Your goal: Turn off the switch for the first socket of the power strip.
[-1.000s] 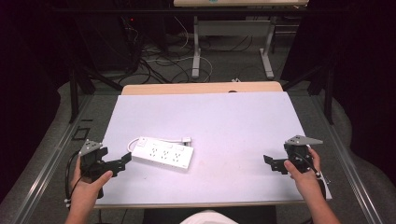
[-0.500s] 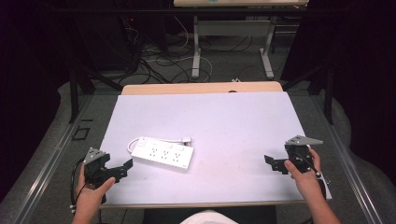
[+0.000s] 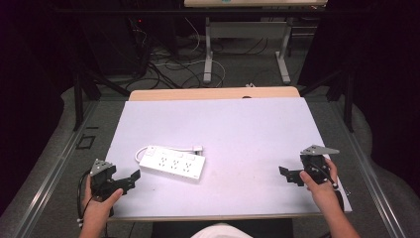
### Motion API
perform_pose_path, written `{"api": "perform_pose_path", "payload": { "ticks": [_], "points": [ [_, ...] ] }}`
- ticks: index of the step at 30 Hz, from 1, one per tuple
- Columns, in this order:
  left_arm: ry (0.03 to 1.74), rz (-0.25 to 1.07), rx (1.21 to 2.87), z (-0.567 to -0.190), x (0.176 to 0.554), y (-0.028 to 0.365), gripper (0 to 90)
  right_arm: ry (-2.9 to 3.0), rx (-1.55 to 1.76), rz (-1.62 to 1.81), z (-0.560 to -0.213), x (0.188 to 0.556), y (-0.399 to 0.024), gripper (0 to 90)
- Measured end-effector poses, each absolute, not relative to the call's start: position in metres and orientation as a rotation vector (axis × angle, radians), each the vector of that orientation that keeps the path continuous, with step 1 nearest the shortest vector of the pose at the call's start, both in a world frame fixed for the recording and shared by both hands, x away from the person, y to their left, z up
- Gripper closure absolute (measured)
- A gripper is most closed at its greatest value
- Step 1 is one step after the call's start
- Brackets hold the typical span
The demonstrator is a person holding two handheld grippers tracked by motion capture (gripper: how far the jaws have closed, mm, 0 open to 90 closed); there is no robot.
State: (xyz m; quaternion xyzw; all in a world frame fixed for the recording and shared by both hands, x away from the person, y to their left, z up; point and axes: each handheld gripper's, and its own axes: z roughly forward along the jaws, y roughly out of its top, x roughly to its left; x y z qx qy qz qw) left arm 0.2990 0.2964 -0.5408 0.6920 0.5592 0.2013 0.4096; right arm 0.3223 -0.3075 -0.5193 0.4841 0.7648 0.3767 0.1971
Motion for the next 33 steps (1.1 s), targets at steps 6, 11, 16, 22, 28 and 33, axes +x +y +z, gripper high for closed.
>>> {"api": "perform_pose_path", "payload": {
  "ticks": [6,11,16,22,28,33],
  "points": [
    [1.406,0.496,1.753,-0.5432,0.3001,0.2958,1.4,2.148,1.349,1.051,-0.5219,0.3231,-0.3062,4.4],
    [1.403,0.491,1.767,-0.5436,0.3002,0.2937,1.3,2.156,1.353,1.050,-0.5233,0.3233,-0.3050,4.4],
    [1.401,0.490,1.775,-0.5446,0.3006,0.2915,1.3,2.160,1.354,1.050,-0.5240,0.3234,-0.3040,4.4],
    [1.394,0.491,1.788,-0.5451,0.3007,0.2890,1.3,2.161,1.356,1.053,-0.5253,0.3243,-0.3030,4.4],
    [1.388,0.490,1.797,-0.5453,0.3013,0.2874,1.3,2.167,1.363,1.051,-0.5259,0.3243,-0.3026,4.4],
    [1.389,0.495,1.797,-0.5451,0.3011,0.2878,1.3,2.161,1.363,1.055,-0.5253,0.3239,-0.3030,4.4]
  ]
}}
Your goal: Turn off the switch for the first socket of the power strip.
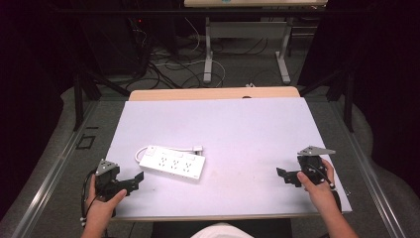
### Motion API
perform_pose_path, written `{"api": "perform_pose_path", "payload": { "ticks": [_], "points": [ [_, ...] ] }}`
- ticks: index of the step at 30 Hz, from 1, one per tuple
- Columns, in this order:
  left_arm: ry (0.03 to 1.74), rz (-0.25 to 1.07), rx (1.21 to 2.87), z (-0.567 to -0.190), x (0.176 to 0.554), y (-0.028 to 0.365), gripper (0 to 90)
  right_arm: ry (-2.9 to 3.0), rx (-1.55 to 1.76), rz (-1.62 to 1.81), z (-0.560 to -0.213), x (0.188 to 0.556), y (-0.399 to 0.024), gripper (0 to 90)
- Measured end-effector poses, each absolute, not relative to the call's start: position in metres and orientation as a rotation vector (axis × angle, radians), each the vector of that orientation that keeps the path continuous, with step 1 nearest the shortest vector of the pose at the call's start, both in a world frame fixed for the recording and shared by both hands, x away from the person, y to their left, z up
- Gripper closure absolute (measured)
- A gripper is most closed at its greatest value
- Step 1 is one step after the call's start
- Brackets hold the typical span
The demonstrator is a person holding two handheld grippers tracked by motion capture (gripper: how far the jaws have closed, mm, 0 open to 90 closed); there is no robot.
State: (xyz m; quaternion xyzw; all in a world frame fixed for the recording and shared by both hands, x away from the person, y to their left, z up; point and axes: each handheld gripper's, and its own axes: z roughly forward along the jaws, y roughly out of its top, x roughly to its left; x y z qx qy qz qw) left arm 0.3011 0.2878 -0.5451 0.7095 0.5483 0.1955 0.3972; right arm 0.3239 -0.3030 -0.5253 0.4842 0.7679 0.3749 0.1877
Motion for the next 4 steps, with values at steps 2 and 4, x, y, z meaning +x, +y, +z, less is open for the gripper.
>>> {"api": "perform_pose_path", "payload": {
  "ticks": [2,4],
  "points": [
    [1.389,0.499,1.796,-0.5449,0.3013,0.2881,1.3,2.160,1.360,1.054,-0.5255,0.3240,-0.3031,4.4],
    [1.388,0.502,1.792,-0.5449,0.3017,0.2883,1.3,2.161,1.367,1.056,-0.5254,0.3239,-0.3029,4.4]
  ]
}}
